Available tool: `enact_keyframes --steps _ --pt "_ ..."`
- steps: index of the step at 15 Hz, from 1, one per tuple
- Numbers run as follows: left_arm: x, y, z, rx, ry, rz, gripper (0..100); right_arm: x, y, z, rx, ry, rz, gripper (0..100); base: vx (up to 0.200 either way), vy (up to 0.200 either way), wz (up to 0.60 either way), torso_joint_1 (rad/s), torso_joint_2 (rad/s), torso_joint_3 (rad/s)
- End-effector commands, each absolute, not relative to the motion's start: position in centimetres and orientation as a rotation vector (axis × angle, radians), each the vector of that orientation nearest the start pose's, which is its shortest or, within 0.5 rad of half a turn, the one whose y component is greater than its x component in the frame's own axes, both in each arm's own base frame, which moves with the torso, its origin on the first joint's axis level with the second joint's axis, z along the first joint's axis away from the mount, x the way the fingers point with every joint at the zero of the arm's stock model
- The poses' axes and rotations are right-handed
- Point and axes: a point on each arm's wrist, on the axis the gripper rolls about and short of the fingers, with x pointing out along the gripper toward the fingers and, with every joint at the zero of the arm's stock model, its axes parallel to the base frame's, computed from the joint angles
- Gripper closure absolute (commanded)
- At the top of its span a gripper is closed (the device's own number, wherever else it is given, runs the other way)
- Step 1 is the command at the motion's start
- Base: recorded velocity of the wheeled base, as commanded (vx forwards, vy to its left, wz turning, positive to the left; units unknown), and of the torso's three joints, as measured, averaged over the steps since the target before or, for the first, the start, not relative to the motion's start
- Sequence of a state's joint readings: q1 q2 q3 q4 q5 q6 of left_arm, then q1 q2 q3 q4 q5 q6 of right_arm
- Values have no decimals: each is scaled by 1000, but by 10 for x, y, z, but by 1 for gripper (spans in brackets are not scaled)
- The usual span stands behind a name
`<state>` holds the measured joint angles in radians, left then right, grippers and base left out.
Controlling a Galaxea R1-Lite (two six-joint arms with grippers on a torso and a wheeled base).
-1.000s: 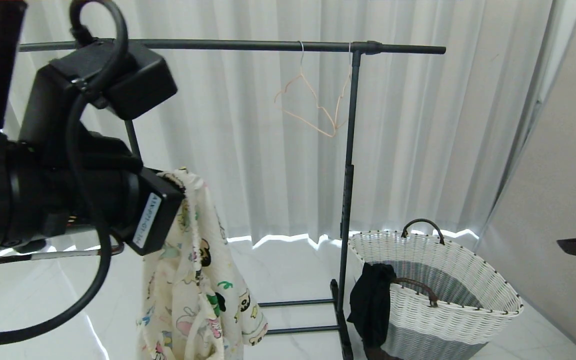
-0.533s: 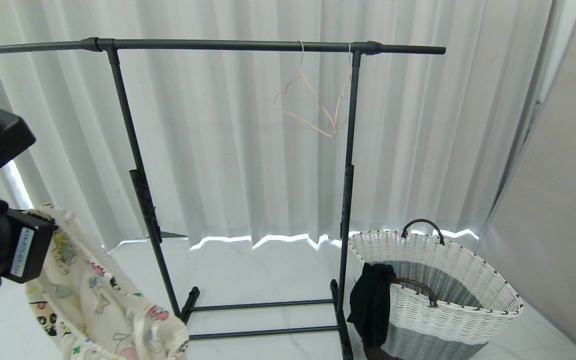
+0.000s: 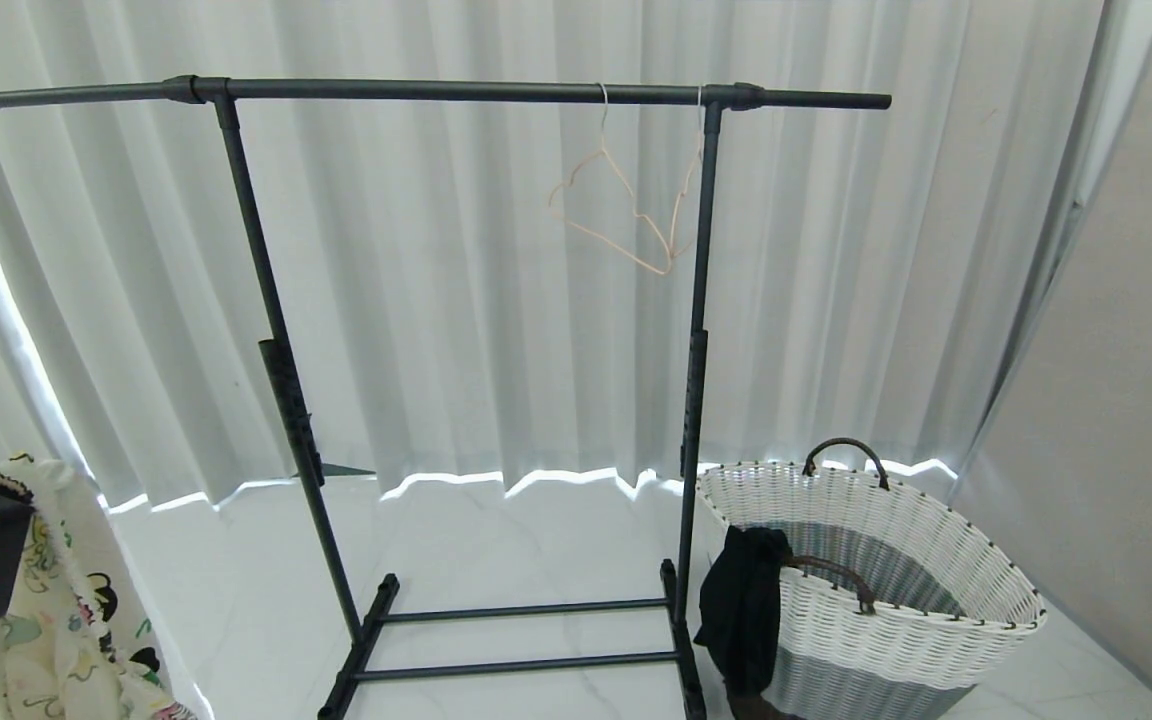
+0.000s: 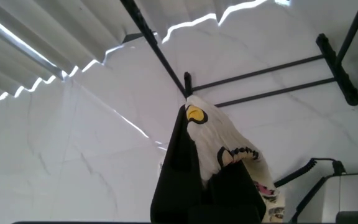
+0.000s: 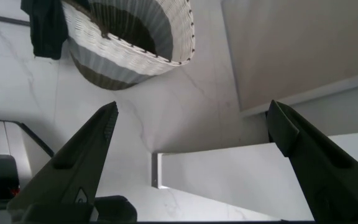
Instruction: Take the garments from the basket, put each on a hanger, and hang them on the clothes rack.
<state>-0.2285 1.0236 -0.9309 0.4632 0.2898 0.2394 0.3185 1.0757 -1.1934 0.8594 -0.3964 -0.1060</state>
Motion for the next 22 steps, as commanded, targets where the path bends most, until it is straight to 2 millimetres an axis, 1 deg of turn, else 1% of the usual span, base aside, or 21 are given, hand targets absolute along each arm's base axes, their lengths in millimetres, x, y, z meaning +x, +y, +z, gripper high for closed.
enact_keyframes --steps 1,5,19,22 --pt "109 -19 262 375 541 -5 100 95 22 291 -364 703 -36 0 0 0 0 0 0 0" --pt "109 -19 262 376 541 -6 100 95 22 291 -361 702 -30 0 0 0 0 56 -242 -181" --pt "108 -19 260 377 546 -4 100 97 23 294 -345 670 -25 0 0 0 0 195 -474 -280" --pt "108 -19 259 376 549 -5 100 98 23 291 -349 680 -24 0 0 0 0 220 -505 -271"
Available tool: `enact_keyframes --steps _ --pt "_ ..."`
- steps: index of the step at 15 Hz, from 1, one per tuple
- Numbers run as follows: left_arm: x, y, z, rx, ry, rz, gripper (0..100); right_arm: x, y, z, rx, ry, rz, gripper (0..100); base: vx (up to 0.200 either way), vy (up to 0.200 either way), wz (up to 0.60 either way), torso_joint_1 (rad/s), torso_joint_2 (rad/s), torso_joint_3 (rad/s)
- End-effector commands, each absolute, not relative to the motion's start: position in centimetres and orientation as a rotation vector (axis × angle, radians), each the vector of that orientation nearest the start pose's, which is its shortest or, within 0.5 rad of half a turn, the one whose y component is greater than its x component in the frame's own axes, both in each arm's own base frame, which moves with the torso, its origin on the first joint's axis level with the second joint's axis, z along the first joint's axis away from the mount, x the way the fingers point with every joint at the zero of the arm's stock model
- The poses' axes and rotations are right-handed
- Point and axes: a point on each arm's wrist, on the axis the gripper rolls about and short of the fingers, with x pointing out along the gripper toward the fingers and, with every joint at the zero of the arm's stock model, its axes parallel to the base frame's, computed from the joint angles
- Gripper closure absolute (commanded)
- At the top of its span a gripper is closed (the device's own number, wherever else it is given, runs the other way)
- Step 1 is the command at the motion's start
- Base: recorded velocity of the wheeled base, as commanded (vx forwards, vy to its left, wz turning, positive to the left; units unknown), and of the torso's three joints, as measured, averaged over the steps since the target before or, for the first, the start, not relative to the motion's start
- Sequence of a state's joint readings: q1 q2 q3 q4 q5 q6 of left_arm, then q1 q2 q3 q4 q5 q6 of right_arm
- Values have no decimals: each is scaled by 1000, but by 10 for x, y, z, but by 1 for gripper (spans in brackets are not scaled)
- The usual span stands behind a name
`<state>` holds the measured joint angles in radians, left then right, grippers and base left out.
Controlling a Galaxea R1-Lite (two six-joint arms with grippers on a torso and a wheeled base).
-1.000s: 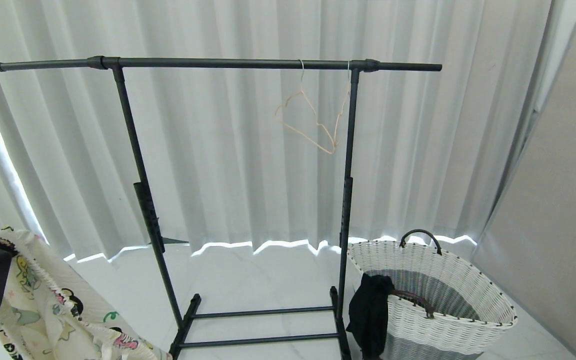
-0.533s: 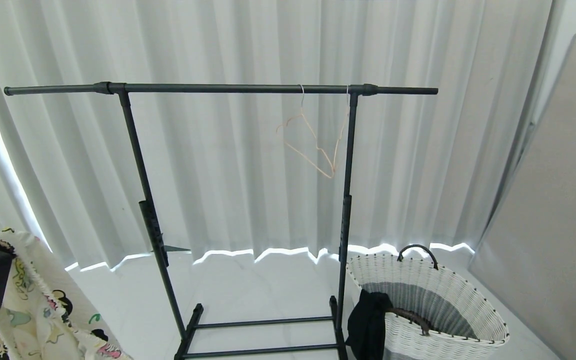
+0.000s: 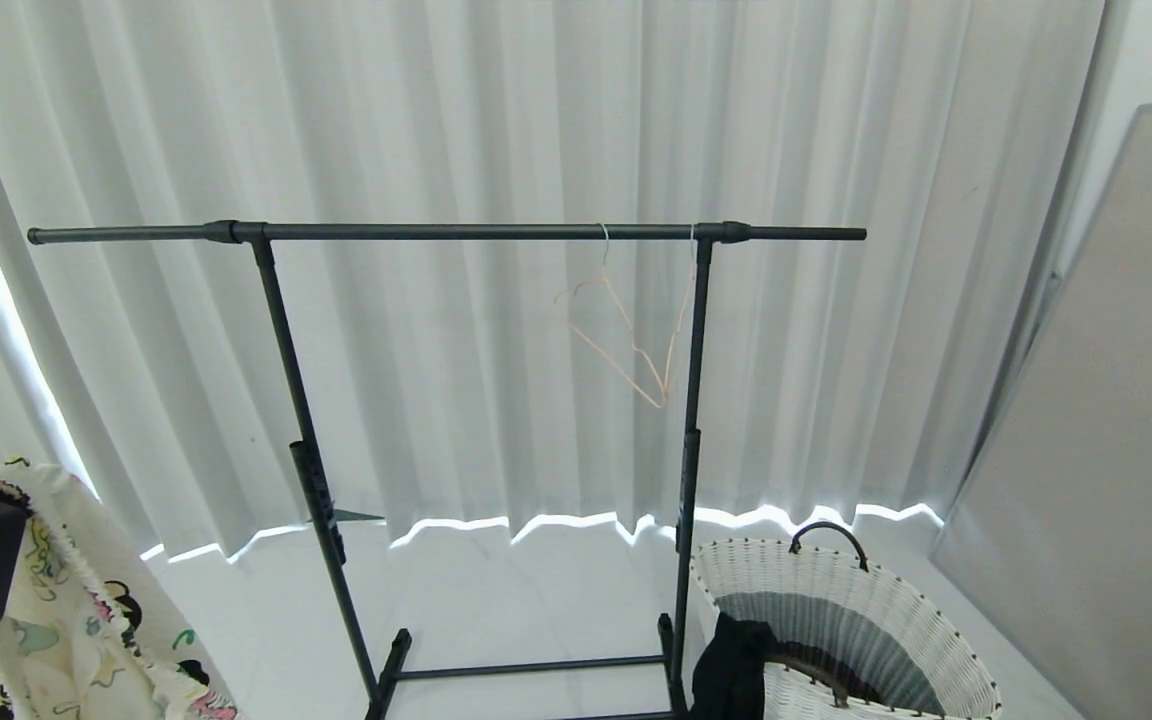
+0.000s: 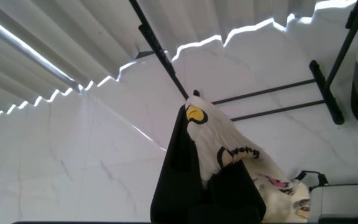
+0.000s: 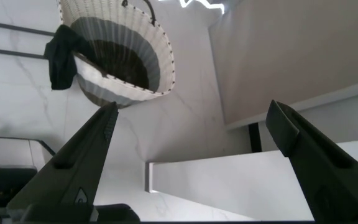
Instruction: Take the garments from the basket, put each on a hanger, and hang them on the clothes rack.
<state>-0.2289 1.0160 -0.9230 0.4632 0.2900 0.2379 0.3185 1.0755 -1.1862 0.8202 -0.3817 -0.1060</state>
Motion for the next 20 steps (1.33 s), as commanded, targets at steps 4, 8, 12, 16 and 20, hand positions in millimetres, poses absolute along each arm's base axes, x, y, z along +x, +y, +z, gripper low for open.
enact_keyframes --steps 4,8,12,16,20 --pt "107 -19 254 372 557 -9 100 102 25 281 -342 646 -30 0 0 0 0 246 -528 -288" --pt "100 -17 253 365 544 -13 100 96 23 269 -340 608 -26 0 0 50 0 212 -442 -234" --pt "99 -17 253 365 542 -13 100 89 21 270 -333 589 -22 0 0 200 0 30 -66 -29" --pt "99 -17 253 366 542 -13 100 89 21 270 -330 586 -16 0 0 200 0 10 -3 -2" --pt "100 -17 253 367 544 -13 100 94 24 275 -295 532 31 0 0 200 0 4 2 -1"
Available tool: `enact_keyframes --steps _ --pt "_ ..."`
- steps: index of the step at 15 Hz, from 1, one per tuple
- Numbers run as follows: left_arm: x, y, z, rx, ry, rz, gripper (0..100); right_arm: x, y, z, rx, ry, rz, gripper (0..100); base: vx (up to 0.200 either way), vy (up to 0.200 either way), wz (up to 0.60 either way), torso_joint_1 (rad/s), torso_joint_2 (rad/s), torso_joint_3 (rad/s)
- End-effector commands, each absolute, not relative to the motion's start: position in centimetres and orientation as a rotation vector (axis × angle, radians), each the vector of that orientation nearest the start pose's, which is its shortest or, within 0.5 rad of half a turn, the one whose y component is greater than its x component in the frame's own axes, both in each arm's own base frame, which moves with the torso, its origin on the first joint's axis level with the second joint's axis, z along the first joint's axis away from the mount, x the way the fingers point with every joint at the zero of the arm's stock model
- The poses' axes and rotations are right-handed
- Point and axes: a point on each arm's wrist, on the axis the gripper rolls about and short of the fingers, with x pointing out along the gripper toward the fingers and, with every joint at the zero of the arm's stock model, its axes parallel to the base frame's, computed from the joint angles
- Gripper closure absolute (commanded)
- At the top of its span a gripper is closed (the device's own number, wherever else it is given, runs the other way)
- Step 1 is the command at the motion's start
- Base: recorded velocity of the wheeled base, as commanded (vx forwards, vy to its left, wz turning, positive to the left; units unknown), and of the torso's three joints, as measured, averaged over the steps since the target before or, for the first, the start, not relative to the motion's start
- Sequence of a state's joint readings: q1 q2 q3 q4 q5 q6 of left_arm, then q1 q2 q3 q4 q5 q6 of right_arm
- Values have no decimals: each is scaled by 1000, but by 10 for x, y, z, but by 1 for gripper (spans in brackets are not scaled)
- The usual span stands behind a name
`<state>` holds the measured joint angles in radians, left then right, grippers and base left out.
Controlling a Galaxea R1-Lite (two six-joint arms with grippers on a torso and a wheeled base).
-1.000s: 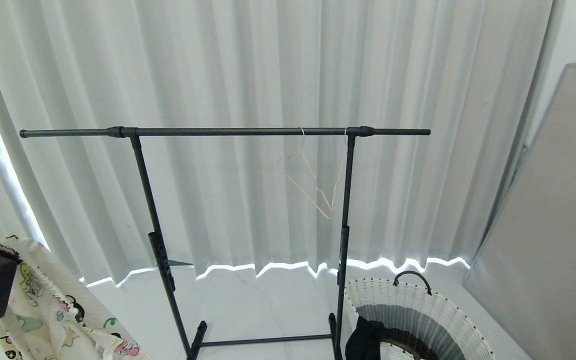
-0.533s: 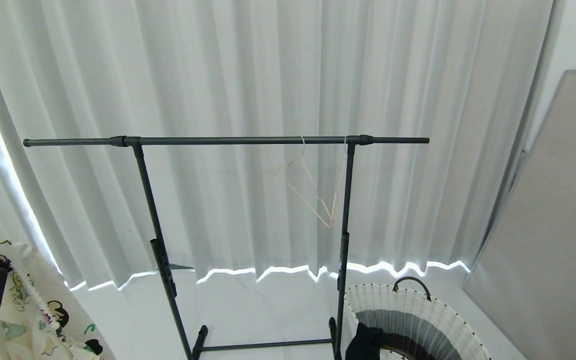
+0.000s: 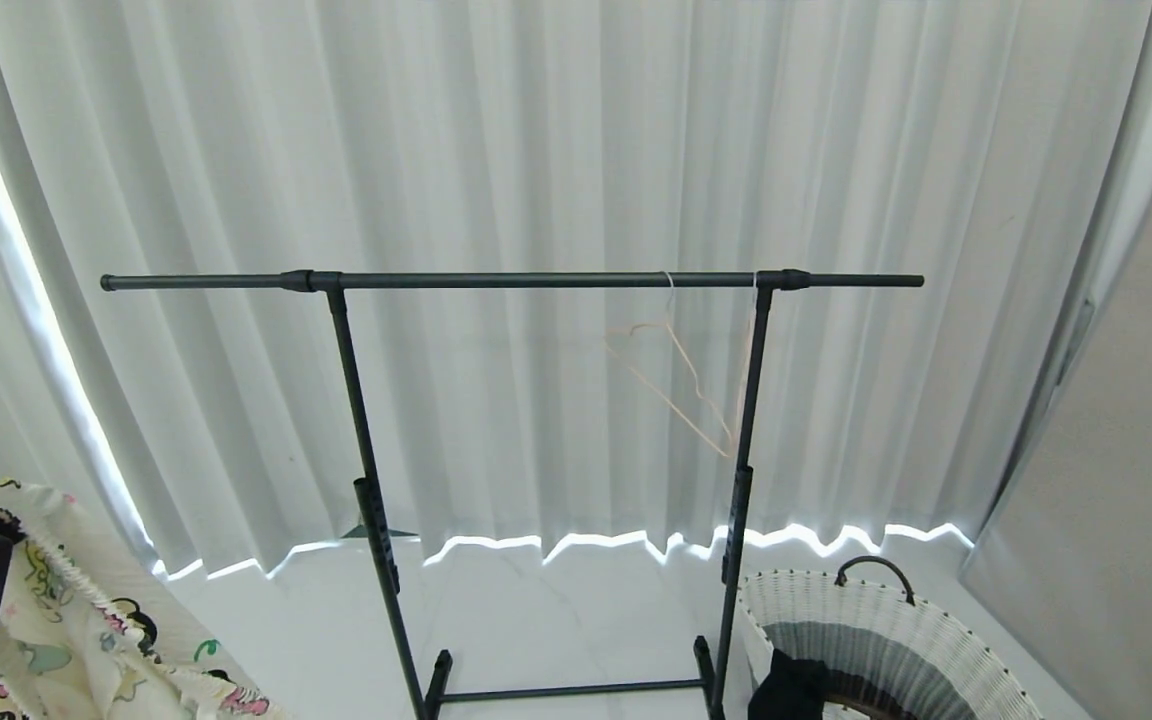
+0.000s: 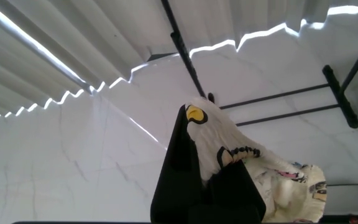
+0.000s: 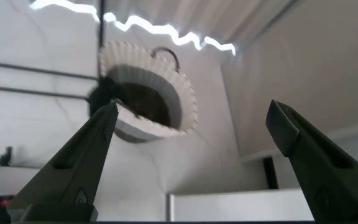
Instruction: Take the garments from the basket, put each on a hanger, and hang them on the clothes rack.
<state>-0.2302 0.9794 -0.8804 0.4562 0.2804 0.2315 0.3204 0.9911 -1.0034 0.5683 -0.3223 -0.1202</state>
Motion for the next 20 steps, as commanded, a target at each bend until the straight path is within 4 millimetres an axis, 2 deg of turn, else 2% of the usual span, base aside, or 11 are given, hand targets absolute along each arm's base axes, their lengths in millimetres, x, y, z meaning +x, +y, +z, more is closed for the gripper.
enact_keyframes --steps 1,3,5,6,10,12,14,20 --pt "100 -17 252 368 548 -14 100 95 24 276 -285 516 41 0 0 200 0 2 2 2" --pt "100 -17 252 367 550 -12 100 101 26 277 -266 496 48 0 0 100 0 4 -4 -4" --pt "99 -17 249 372 559 -14 100 115 31 276 -200 459 35 0 0 0 0 0 0 0" --pt "98 -17 248 372 555 -15 100 129 36 274 -140 427 22 0 0 0 0 0 0 0" --pt "98 -17 249 378 554 -22 100 155 44 274 -100 371 16 0 0 0 0 0 0 0" --pt "97 -19 249 381 545 -36 100 169 49 274 -62 330 9 0 200 0 0 2 0 0" --pt "98 -20 249 383 544 -45 100 176 51 273 -58 323 9 0 200 0 0 0 5 -2" --pt "96 -22 249 391 535 -71 100 177 51 272 -61 327 9 0 200 0 0 4 -2 3"
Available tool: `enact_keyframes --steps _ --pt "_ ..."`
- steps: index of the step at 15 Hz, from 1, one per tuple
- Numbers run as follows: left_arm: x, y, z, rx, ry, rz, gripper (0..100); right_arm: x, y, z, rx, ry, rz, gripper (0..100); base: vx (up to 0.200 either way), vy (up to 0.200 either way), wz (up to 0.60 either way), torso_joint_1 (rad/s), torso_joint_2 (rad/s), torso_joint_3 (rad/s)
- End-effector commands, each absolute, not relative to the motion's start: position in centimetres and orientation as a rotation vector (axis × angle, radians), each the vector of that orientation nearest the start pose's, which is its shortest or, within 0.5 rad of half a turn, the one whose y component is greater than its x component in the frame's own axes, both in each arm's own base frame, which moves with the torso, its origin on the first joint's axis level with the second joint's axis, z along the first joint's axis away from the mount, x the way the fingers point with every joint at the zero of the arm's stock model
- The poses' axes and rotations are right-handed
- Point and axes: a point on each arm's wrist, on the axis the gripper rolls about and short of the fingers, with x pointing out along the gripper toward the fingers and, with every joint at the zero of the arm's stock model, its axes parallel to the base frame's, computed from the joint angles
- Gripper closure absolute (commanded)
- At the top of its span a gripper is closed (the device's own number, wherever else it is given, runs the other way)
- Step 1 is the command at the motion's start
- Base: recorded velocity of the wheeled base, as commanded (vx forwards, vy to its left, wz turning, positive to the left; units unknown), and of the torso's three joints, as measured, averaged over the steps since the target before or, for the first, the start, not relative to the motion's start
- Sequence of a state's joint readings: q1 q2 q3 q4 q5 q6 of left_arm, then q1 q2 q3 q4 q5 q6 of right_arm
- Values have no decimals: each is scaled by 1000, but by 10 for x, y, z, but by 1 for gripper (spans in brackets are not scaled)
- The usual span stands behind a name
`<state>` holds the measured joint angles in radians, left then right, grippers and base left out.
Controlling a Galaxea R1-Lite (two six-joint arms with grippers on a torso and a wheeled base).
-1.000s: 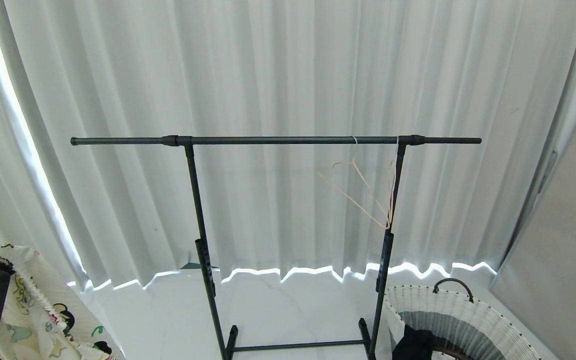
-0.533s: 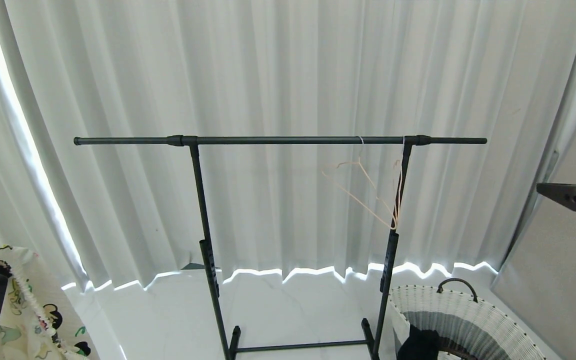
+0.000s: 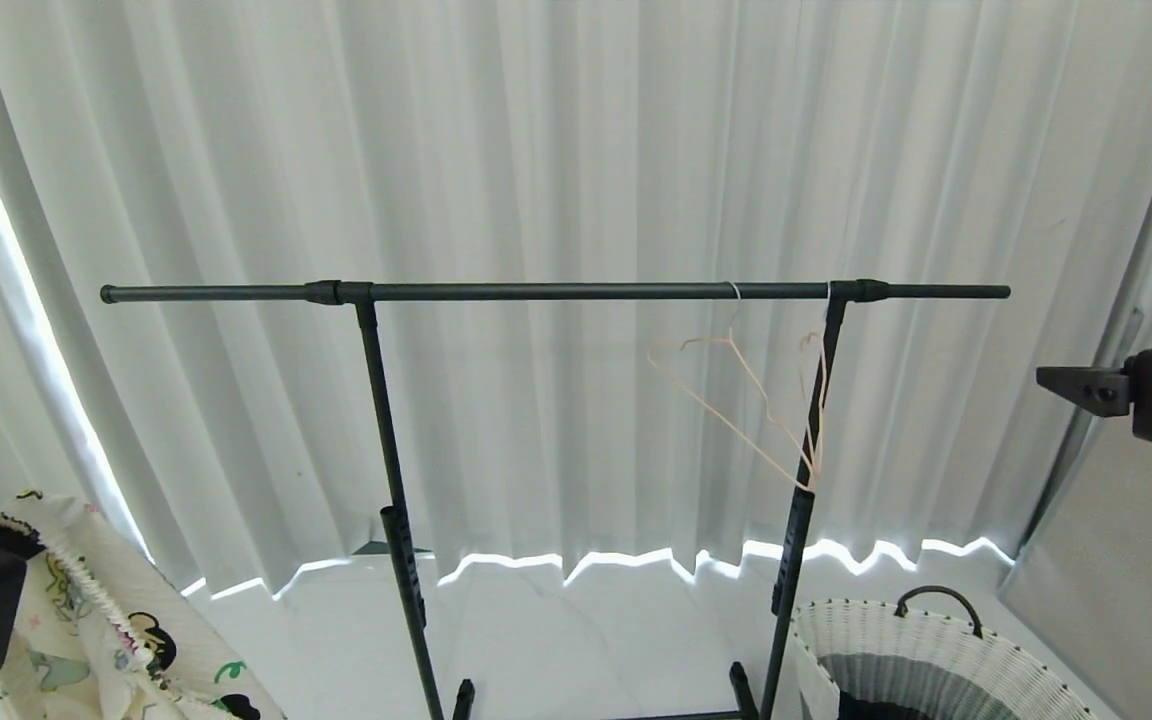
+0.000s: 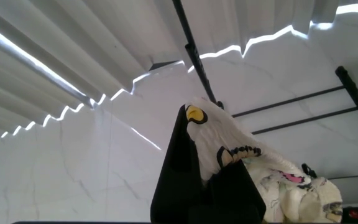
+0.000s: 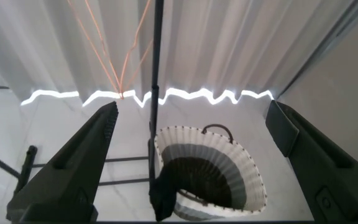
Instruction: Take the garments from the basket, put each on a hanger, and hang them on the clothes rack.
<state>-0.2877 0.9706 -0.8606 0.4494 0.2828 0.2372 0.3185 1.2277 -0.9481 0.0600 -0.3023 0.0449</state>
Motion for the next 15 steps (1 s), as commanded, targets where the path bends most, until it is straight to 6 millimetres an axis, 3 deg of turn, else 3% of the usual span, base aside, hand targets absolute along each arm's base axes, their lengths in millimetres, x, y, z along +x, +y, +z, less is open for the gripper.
enact_keyframes --steps 1,7,10,12,15 --pt "96 -23 249 392 534 -77 100 177 51 272 -61 327 9 0 200 0 0 7 2 2" --pt "96 -23 250 389 532 -78 100 183 53 261 -76 374 7 0 200 0 0 2 -1 2" --pt "97 -23 249 385 536 -75 100 199 62 244 -59 448 10 0 200 0 0 4 2 2" --pt "96 -23 249 383 536 -74 100 220 77 227 3 481 -19 0 200 0 0 2 2 10" --pt "97 -23 249 384 537 -74 100 240 91 208 33 515 -75 0 0 0 0 0 0 0"
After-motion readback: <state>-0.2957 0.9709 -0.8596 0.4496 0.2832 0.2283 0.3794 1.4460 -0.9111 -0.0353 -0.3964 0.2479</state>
